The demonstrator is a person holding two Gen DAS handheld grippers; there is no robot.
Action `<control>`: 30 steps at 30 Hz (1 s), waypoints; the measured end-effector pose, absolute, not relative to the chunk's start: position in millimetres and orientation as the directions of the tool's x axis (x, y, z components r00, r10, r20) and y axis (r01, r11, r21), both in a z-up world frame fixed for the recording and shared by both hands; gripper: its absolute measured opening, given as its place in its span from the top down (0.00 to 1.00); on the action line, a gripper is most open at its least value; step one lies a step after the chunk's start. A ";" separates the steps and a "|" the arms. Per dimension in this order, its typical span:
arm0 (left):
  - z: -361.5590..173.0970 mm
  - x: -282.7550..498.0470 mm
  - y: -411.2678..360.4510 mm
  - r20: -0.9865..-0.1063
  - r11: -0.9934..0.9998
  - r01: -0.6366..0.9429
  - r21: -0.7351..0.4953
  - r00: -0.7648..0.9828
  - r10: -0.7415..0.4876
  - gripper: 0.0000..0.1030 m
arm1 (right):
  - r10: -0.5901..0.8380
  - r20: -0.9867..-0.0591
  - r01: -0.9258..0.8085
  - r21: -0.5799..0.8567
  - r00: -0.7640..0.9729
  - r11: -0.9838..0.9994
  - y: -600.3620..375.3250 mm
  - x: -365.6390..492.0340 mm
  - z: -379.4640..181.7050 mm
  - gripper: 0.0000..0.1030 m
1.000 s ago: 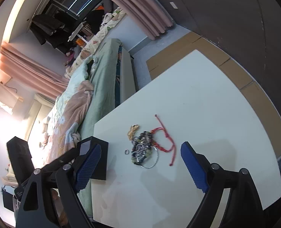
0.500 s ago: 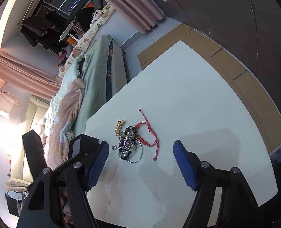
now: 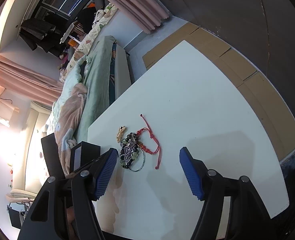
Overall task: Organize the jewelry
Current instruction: 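Grasp the silver ring with the left tool while the right tool grasps the red string bracelet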
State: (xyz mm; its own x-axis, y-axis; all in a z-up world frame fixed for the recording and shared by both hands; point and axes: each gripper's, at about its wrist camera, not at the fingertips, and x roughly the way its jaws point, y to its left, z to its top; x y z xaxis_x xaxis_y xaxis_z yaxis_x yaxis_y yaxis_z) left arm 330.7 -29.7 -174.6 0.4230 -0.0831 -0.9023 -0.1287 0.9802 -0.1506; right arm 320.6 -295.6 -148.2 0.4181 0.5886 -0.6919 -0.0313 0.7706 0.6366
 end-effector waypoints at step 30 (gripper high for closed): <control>-128.2 304.1 4.6 -0.826 0.961 -0.108 -0.254 0.540 -0.158 0.87 | 0.412 -0.832 -0.080 0.414 0.371 0.907 -221.5 359.4 -177.2 0.60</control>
